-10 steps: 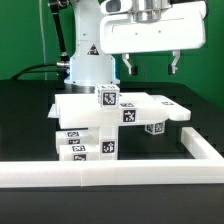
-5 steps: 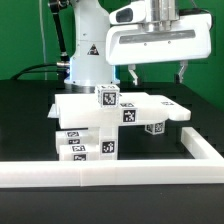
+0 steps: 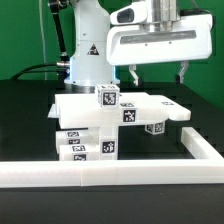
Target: Assemble chair
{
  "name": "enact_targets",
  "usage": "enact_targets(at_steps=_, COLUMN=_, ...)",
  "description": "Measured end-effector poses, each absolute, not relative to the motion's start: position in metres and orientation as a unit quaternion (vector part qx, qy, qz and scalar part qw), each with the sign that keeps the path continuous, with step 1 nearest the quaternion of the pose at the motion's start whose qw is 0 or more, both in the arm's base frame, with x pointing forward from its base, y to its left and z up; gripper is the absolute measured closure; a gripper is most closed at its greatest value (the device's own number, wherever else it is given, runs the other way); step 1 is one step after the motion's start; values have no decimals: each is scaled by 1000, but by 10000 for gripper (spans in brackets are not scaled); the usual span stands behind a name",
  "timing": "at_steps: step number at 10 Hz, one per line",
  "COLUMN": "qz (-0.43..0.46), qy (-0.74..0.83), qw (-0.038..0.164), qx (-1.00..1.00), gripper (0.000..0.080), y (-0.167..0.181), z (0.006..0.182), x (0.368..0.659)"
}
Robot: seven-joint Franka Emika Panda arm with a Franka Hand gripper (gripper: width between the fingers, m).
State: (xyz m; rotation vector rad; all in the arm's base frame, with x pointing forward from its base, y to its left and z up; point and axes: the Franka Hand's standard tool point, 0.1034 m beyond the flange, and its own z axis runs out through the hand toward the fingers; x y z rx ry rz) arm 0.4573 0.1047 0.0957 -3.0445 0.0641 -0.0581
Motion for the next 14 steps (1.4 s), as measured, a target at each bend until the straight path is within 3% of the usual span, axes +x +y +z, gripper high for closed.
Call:
enact_targets(at_steps=5, qz=-27, qy=-11, qw=20, qx=-999, gripper=150, y=88, z=57, x=459)
enact_targets(at_steps=9, qz=-28, qy=-12, qw=20, qx=-999, gripper=150, y=88, z=57, x=460)
enact_targets(at_steps=14, qz=-18, qy=-26, qw=9, qx=-999, gripper=150, y=91, z=36, x=453)
